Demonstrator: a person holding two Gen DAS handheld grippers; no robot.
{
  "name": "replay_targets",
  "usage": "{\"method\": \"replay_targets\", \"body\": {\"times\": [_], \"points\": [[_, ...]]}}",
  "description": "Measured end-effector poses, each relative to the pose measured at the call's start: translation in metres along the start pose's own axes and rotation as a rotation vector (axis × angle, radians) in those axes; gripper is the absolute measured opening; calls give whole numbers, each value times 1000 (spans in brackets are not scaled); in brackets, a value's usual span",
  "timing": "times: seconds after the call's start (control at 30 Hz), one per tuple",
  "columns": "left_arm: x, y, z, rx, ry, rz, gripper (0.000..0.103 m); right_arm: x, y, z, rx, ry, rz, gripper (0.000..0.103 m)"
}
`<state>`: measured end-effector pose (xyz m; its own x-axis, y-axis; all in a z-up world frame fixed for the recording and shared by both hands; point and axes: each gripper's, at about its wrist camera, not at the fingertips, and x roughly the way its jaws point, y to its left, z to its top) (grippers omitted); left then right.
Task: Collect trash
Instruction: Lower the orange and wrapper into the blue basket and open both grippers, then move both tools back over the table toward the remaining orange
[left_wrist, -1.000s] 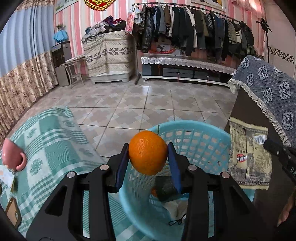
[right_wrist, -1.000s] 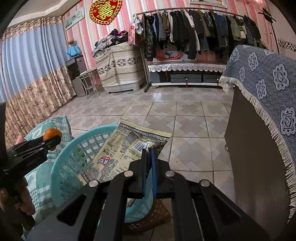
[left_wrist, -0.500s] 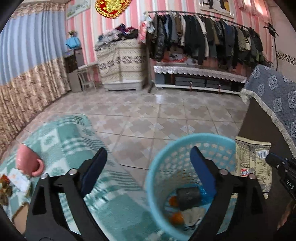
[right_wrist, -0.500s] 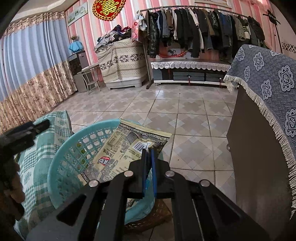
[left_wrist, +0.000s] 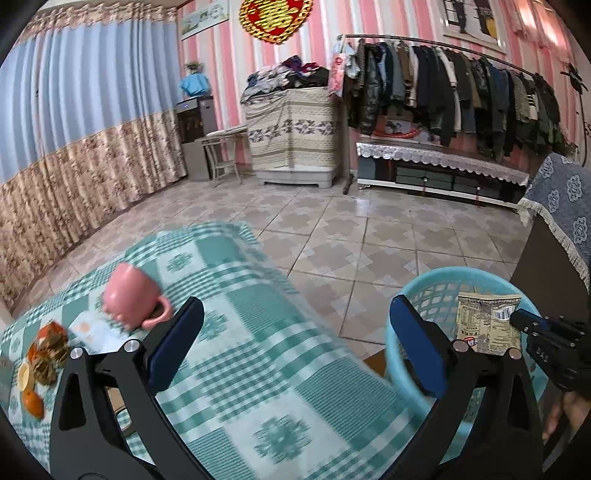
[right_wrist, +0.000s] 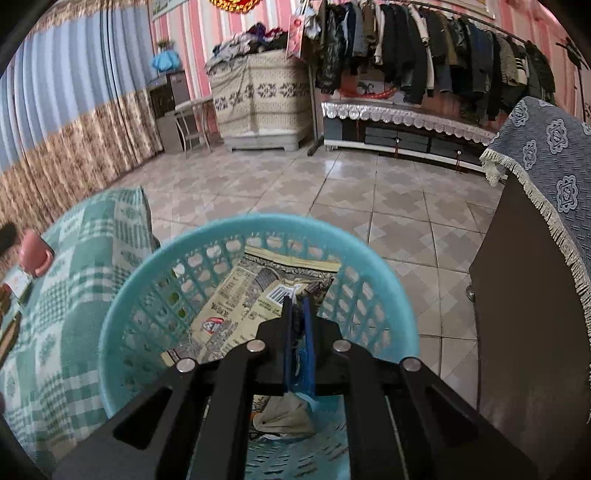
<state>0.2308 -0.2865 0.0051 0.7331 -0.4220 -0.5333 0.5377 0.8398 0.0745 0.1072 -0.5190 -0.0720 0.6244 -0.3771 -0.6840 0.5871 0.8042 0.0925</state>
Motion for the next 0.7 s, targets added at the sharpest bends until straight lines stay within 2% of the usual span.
{"method": "replay_targets", "body": {"times": [0.07,0.1,0.13,0.17,0.3,0.4,0.57,0.7], "points": [[-6,12,-5,-15,4,9,97,0,3,-2,0,5,-8,14],[-8,16,-8,-21,3,19,97,-1,5,-2,-3,3,-6,36],[-12,24,-11,-32,3,32,97,-2,6,-3,-6,-4,-6,64],[-16,31,-13,-43,3,41,97,-5,9,-4,-10,-20,-14,73],[-31,57,-21,-77,-9,99,97,-13,14,-7,-22,-30,-22,76],[-43,76,-29,-104,-15,139,97,-23,18,-11,-15,-53,-29,89],[-63,101,-42,-124,-25,203,98,-42,30,-11,-35,-94,-27,90],[-80,124,-54,-173,-27,228,98,-61,41,-8,-51,-158,-23,96]]}}
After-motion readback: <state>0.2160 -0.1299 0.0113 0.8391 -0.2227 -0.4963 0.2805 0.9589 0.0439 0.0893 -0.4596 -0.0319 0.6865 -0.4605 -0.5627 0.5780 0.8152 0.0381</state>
